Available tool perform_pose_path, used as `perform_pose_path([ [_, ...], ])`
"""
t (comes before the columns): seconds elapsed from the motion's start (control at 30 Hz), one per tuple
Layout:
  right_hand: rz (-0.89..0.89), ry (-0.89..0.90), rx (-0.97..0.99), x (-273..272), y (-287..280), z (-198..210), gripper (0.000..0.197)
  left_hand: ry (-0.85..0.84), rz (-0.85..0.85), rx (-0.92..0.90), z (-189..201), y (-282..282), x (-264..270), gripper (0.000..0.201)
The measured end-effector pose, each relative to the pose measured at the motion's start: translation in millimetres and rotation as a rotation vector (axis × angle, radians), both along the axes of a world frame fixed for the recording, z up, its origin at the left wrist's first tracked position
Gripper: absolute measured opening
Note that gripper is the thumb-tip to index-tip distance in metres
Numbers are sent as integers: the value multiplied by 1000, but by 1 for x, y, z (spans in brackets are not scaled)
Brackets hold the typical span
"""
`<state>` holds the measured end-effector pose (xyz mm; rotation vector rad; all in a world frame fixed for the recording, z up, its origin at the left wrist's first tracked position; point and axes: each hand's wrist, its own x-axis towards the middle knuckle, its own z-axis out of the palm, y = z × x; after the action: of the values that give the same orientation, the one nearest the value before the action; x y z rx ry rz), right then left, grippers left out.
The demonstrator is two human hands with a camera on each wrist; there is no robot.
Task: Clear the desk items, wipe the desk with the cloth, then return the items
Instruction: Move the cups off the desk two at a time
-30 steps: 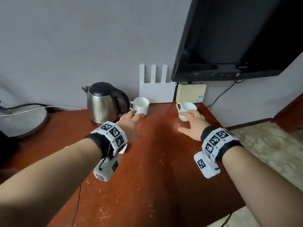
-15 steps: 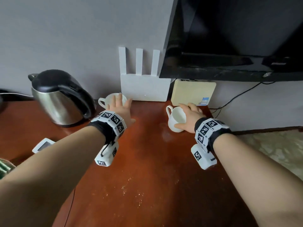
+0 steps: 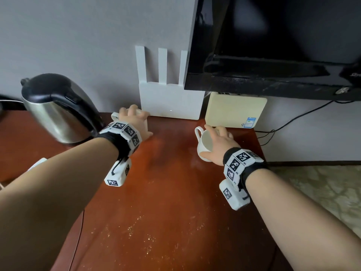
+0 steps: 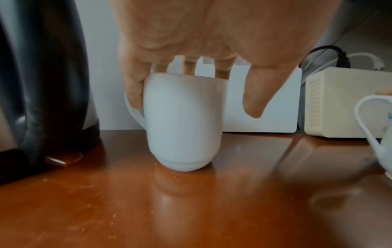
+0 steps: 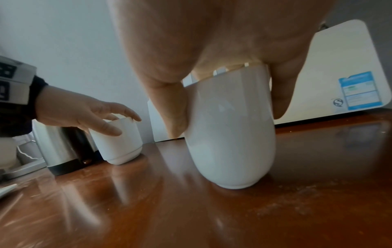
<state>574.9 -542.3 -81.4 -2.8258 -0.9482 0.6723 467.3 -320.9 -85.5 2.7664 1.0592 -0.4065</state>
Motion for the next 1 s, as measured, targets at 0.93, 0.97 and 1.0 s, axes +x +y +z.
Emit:
perform_pose_path([
  [0.93, 19, -5, -19, -28, -11, 35, 71, 59, -143, -132, 35, -25, -45, 79],
  [0.97, 23, -11, -11, -33, -10, 39, 71, 50, -150, -128, 39, -25, -49, 80],
  [1.0, 27, -17, -3, -38, -9, 44, 72, 43, -157, -123, 43, -26, -54, 81],
])
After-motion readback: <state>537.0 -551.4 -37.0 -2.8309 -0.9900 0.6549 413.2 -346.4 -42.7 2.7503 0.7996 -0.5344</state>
